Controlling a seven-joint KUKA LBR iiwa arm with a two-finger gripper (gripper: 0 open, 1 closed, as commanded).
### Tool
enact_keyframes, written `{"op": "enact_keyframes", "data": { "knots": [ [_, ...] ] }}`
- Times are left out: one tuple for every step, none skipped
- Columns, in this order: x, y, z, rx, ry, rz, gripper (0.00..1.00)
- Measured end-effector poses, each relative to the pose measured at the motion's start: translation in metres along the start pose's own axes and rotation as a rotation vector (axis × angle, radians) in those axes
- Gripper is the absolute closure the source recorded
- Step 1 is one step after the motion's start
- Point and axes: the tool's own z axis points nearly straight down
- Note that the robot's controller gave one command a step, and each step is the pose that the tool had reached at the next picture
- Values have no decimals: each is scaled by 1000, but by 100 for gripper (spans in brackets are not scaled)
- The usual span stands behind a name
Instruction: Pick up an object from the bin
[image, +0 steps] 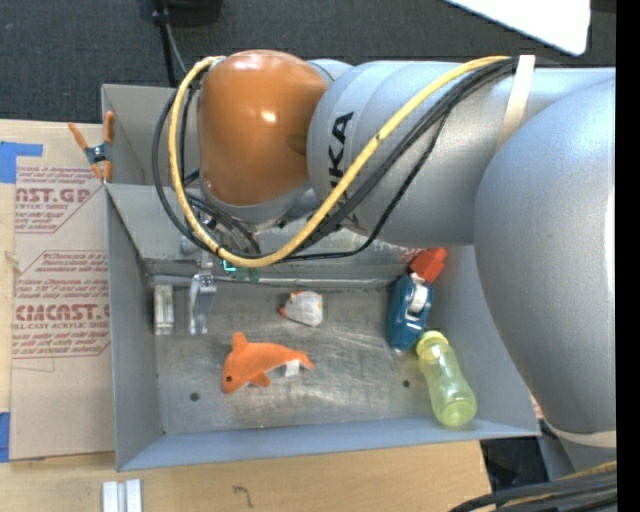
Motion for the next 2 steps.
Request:
{"op": "enact_keyframes", "data": {
  "knots": [
    [-2, -1, -5, -2, -8, 2, 0],
    [31, -22, 40, -3, -12, 63, 0]
  ]
}}
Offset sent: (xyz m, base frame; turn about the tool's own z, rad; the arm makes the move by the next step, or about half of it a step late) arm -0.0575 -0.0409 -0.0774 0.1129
